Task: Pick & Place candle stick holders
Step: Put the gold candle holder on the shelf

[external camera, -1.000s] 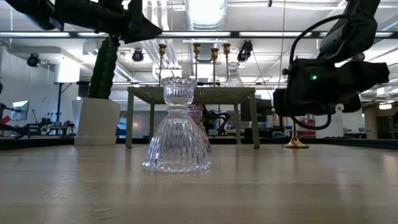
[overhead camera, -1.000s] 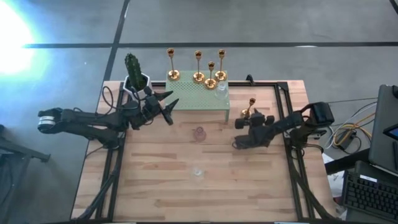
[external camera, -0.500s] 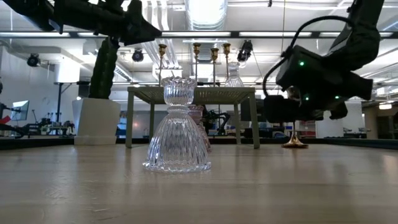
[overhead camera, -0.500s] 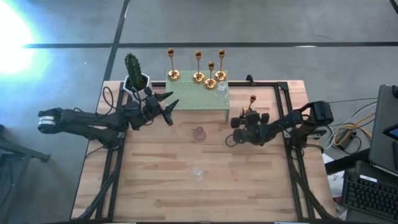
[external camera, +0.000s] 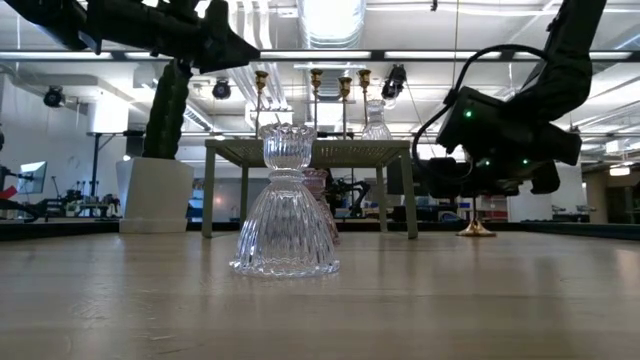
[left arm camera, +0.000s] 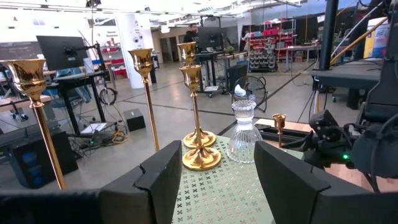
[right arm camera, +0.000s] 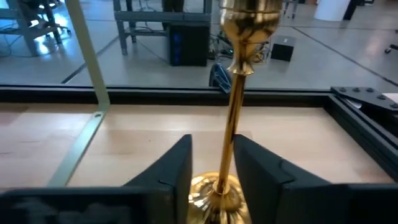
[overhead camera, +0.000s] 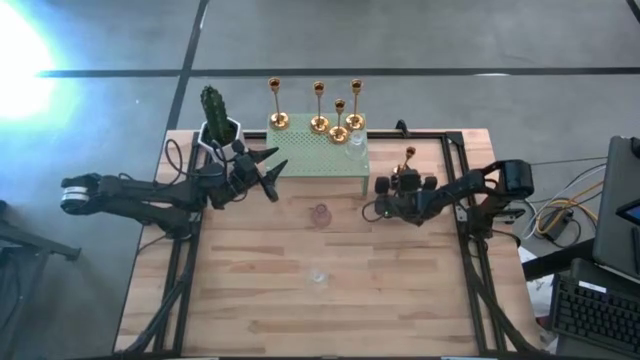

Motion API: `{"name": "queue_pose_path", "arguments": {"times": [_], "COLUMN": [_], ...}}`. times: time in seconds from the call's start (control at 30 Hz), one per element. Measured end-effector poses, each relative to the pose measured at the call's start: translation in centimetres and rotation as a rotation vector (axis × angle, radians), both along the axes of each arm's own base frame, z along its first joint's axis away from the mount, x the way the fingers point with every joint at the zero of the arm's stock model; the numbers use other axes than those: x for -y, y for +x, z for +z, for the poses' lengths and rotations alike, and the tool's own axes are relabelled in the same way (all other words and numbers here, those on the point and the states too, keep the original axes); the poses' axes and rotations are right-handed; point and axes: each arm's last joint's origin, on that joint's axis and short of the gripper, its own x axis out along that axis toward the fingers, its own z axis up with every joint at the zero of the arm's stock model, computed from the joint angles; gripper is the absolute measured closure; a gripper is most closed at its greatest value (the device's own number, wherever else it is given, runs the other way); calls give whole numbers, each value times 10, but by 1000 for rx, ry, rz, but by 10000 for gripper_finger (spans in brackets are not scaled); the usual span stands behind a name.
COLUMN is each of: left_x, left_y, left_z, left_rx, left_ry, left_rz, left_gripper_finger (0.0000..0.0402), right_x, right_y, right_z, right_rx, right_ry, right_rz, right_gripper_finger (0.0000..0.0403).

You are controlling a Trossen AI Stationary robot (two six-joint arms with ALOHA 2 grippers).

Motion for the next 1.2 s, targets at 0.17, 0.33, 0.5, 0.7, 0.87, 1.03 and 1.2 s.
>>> {"name": "queue_pose_path", "arguments": {"times": [0.17, 0.33, 0.5, 0.7, 0.87, 1.03, 1.2], "left_x": [0, 0, 0, 0, 0, 1, 2], "left_y": [0, 0, 0, 0, 0, 1, 2], "left_z": [0, -2, -4, -5, -6, -8, -8], "left_rx": [0, -17, -45, -53, -54, -58, -52], "left_ry": [0, -2, -6, -7, -16, -46, -55], "left_rz": [0, 0, 0, 0, -1, -34, -97], "left_gripper_finger": [195, 195, 195, 195, 195, 195, 195], "right_x": [7, 5, -13, -41, -62, -74, -81], "right_y": [-4, -7, -4, -9, -20, -33, -46], "right_z": [-1, -3, 3, 22, 53, 98, 135], "right_rx": [-13, -23, -5, -12, -13, -38, -33], "right_ry": [-1, 0, 28, 45, 42, 90, 89], "right_rz": [-34, -28, 72, 211, 319, 447, 539], "right_gripper_finger": [383, 394, 395, 395, 396, 396, 396]}}
